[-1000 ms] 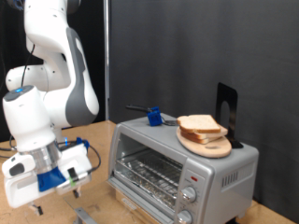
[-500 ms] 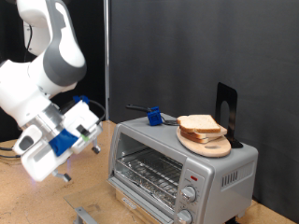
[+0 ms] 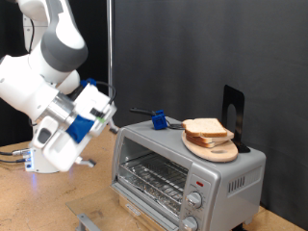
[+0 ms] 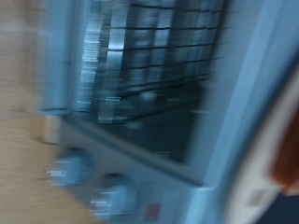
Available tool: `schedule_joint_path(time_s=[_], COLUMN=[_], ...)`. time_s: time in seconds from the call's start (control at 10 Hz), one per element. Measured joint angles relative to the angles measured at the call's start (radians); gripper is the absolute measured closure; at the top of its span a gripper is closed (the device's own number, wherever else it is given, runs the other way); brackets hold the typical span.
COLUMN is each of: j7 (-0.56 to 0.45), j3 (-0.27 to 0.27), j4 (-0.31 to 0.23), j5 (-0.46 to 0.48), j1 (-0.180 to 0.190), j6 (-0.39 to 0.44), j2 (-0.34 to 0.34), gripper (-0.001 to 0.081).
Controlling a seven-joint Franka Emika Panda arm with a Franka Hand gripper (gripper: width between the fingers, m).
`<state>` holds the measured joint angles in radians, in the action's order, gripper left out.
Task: Make a piece of toast with the oven
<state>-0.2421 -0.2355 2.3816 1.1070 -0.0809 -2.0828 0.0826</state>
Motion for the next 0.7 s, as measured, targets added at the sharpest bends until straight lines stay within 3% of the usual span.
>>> schedule_joint_path(time_s=[0.2, 0.3, 0.5, 0.6, 0.7], j7=[-0.039, -0.042, -0.040, -0.044, -0.040], j3=[0.020, 0.042, 0.106, 0.130, 0.126], j4=[-0.012, -0.020, -0.025, -0.014, -0.015], j5=[-0.018, -0.114, -0.283, -0.334, -0.321], j1=[0.012, 0.019, 0.038, 0.043, 0.041], j6=[0.090, 0.104, 0.062, 0.022, 0.052], j2=[0.034, 0.052, 0.095, 0.118, 0.115], gripper=[0.0000, 0.0000, 0.0000, 0.0000, 0.0000])
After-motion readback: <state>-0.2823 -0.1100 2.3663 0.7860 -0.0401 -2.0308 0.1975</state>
